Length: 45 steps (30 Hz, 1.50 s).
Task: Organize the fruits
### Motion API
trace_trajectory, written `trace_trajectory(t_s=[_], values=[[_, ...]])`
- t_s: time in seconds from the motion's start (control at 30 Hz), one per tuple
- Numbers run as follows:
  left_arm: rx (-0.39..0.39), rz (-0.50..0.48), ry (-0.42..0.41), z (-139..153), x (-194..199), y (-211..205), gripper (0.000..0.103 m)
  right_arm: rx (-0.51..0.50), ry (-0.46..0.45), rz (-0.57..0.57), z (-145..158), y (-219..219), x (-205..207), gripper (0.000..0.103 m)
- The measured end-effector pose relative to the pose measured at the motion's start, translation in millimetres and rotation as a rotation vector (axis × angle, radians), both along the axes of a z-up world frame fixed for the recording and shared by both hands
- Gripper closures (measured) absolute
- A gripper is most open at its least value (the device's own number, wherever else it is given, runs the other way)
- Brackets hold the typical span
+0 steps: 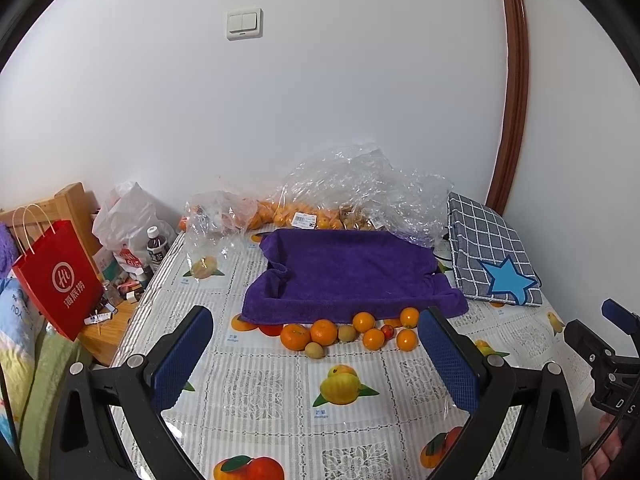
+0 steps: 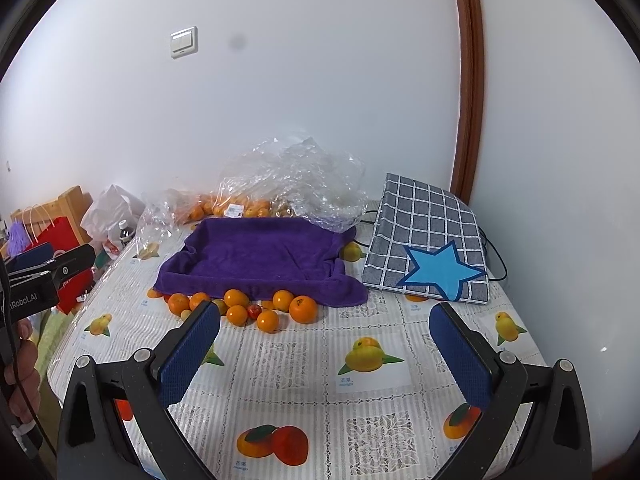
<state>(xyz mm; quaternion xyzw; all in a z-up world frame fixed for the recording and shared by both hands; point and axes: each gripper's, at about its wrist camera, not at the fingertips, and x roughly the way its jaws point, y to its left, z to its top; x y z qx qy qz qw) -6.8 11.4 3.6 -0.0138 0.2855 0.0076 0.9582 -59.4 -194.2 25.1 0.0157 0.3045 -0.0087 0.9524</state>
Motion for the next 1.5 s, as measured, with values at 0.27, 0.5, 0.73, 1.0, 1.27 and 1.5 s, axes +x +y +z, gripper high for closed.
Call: trace_trajectory(t_s=[0.27,0.5,0.73,1.0,1.27,1.5], values=[[0.000,-0.001,-0.001,0.4,-0.2,0.1,0.000,0.000,0.001,0.003,-0.4,1.2,-0.6,0.000],[0.001,0.000,0.000,0.2,-0.4,0.0,0.000,-0.002,0.003,0.003,0.0,1.8,-0.1,0.000],[-0.001,-0.002,0.000,1.1,0.0,-0.4,0.000,0.001,0.002,0.008,-0.9,2.1,0.0,0.000],[-0.002,-0.001,-0.002,1.5,0.3,-0.8,0.000,0.008,0.009,0.005,-0.4,2.3,-0.1,0.000],[0.006,-0.003,0.004,-2.1,13.6,-3.6,0.000,-0.023,0.024,-0.012,-5.4,2.9,4.7,0.000],[0.008,0.009,-0.010,-22.2,28.6,3.6,0.000,-0.020,0.052,-0.009,-25.7,5.2,27.9,0.000]])
